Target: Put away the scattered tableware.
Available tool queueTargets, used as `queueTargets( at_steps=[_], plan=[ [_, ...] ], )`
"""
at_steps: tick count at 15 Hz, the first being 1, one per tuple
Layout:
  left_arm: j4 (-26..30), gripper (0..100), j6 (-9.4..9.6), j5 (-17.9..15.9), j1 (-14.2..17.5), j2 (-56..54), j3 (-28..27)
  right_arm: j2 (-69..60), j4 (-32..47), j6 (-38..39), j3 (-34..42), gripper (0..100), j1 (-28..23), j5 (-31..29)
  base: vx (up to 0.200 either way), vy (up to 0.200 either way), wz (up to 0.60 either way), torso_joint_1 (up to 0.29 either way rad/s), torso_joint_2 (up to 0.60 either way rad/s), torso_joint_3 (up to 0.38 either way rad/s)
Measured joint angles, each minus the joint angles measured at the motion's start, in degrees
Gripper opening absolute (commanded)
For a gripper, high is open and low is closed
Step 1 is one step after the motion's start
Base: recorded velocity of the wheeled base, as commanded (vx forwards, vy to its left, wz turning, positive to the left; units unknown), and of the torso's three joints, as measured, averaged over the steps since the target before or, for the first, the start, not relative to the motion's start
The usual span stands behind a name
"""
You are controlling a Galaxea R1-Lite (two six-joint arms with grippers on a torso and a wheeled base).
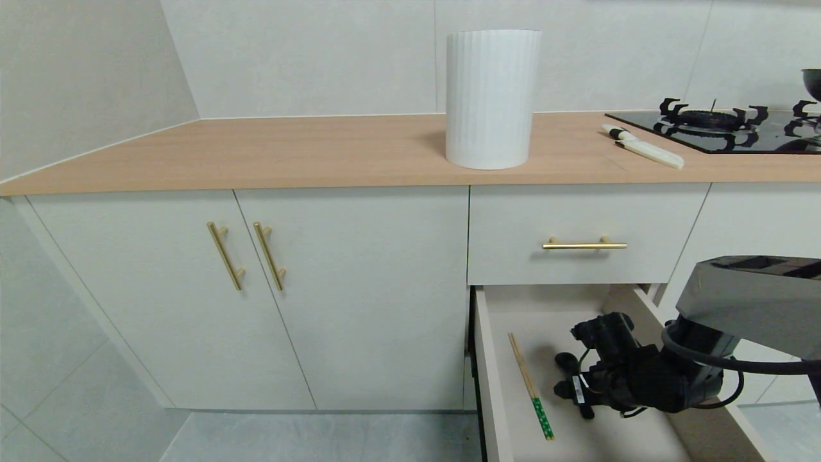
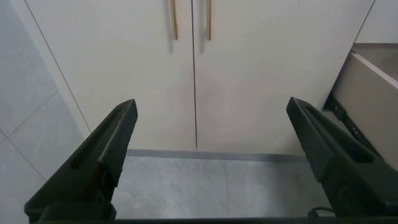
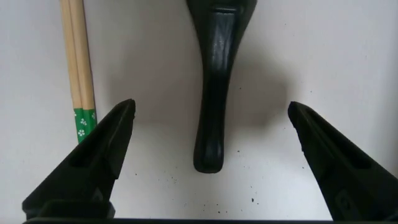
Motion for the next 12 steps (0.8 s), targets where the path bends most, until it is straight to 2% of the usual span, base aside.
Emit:
queueTargets(
  at_steps=[7, 12],
  plan=[
    [0.0, 100, 0.0, 0.0, 0.0, 0.0, 0.0, -10.1, 1.5, 0.0, 3.8, 100, 0.2, 0.1, 0.0, 0.0, 0.0, 0.0, 0.0, 0.0],
    [0.0, 100, 0.0, 0.0, 0.0, 0.0, 0.0, -24.4, 14.5, -0.2, 4.4, 100, 1.0, 0.7, 0.0, 0.0, 0.0, 0.0, 0.0, 0.0]
  ],
)
